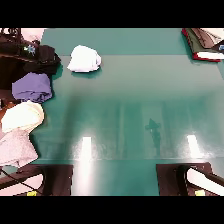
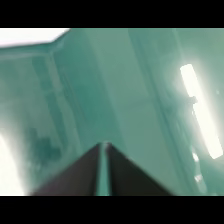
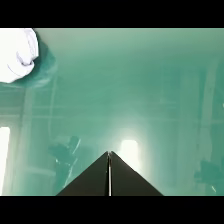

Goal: Fold the shirts.

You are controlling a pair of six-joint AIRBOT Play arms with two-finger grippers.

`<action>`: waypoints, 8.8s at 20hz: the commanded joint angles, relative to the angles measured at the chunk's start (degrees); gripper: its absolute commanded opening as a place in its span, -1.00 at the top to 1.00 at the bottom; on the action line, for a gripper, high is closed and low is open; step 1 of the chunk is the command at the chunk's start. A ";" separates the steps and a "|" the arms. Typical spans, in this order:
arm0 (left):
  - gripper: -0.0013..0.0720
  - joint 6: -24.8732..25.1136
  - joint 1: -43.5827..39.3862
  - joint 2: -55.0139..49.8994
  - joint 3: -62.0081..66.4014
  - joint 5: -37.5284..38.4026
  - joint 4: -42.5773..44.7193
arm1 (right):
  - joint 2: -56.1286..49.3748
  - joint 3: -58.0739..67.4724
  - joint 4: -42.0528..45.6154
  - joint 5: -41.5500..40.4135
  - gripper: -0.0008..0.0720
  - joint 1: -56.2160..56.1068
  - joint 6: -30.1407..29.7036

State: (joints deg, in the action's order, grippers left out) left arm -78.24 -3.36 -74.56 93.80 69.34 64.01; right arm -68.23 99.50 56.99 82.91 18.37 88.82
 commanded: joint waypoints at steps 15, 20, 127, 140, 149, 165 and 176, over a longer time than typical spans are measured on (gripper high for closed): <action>-0.55 -0.81 2.40 -33.22 -0.83 -39.43 0.98 | 0.09 0.02 -0.48 1.16 0.92 -0.04 0.09; -0.55 1.77 2.38 -35.69 0.02 -42.34 -4.52 | 0.09 0.02 -0.50 1.27 0.93 -0.04 0.09; 0.90 3.04 -1.14 6.91 4.83 15.34 -9.99 | 14.84 -31.63 -13.49 -24.04 0.93 -15.32 -13.68; 0.90 1.64 -1.14 24.52 29.40 11.08 1.81 | 28.30 6.29 -13.55 -7.15 0.93 17.05 -7.58; 0.90 0.17 -1.14 25.27 5.70 14.69 3.08 | 14.93 9.55 -13.22 22.34 0.93 3.43 5.18; 0.90 1.68 -1.14 14.84 -37.27 -10.71 1.11 | -9.42 -37.57 16.02 -14.86 0.36 -29.09 3.50; 0.90 1.66 -1.14 14.84 -37.27 -10.08 1.09 | -3.63 -33.44 15.98 -10.69 0.12 -29.11 2.16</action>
State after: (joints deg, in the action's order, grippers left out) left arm -76.53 -4.51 -59.68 56.55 59.33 65.10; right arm -73.65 65.84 72.99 72.75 -10.63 91.13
